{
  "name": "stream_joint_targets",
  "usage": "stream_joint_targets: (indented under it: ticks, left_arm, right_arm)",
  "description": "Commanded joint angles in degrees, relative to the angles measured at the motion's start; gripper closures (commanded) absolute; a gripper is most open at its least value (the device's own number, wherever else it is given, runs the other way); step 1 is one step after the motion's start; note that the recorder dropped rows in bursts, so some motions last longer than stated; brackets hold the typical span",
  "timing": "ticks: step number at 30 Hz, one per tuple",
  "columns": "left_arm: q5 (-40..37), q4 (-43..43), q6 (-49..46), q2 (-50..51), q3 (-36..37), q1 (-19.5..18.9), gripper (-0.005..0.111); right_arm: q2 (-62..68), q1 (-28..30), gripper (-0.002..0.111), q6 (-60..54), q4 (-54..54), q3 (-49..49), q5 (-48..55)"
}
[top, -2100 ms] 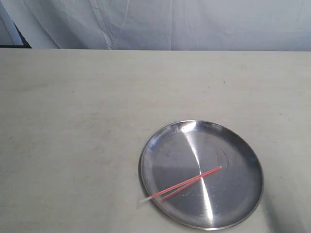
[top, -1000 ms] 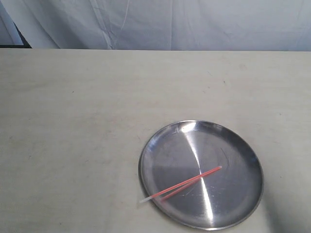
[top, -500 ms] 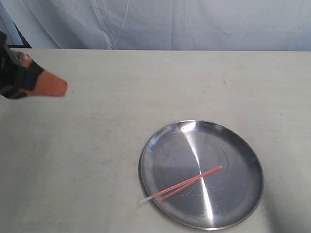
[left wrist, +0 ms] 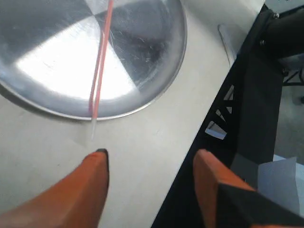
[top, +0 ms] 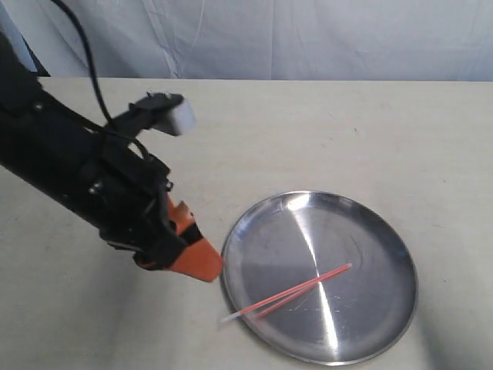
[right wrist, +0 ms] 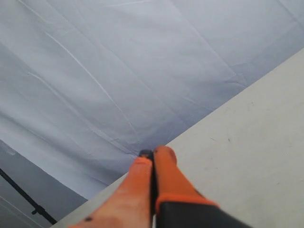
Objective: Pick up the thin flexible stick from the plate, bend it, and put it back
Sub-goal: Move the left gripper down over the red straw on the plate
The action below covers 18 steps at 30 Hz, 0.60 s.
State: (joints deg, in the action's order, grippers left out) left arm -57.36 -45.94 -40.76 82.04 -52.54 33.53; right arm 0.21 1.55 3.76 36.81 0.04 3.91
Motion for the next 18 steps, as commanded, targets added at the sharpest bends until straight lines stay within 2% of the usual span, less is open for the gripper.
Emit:
stream_joint_targets:
  ticks: [1, 6, 13, 18]
  left_arm:
    - [2.45, 0.46, -0.17, 6.71, -1.96, 4.8, 0.049]
    - [4.9, 3.82, 0.75, 12.59, -5.53, 8.28, 0.049]
    - [8.61, 12.57, 7.51, 17.94, -11.18, 10.8, 0.049]
    - [9.61, 15.33, 7.88, 21.42, -14.86, 12.71, 0.049]
  right_arm:
    - [-0.21, -0.62, 0.109, -0.15, -0.12, -0.04, -0.22]
    - [-0.21, -1.72, 0.109, -0.15, 1.24, -0.04, 0.41]
    - [-0.21, -1.72, 0.109, -0.15, 1.24, -0.04, 0.86]
    - [-0.21, -1.72, 0.109, -0.15, 1.24, -0.04, 0.86]
